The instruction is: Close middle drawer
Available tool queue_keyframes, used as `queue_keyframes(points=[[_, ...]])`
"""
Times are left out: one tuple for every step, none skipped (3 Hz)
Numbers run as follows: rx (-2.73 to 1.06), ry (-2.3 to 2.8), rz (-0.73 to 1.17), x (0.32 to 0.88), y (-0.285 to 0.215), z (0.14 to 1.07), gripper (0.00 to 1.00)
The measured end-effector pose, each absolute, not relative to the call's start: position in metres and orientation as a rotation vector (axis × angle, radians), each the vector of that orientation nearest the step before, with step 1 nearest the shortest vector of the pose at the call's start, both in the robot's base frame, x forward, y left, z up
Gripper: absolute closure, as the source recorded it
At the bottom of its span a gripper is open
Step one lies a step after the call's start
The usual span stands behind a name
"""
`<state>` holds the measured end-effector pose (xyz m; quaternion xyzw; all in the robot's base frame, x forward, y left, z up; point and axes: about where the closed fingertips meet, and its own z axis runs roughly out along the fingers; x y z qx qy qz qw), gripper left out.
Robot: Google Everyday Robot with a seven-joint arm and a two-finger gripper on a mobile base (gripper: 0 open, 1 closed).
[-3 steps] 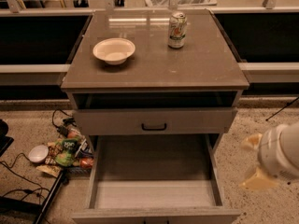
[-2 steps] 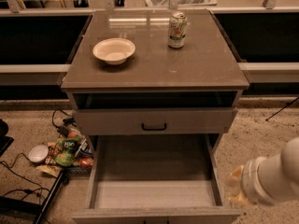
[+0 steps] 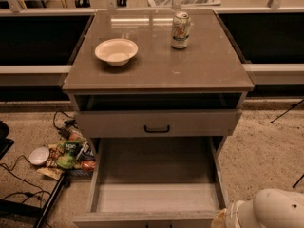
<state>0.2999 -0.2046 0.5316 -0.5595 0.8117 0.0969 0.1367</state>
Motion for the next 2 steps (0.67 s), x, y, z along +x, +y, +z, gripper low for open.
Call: queue_keyframes(points=[[-1.615, 2.351, 0.3, 0.298, -0.203, 0.525, 1.0], [-1.621, 2.355, 0.346, 0.297, -0.196, 0.496, 1.0]])
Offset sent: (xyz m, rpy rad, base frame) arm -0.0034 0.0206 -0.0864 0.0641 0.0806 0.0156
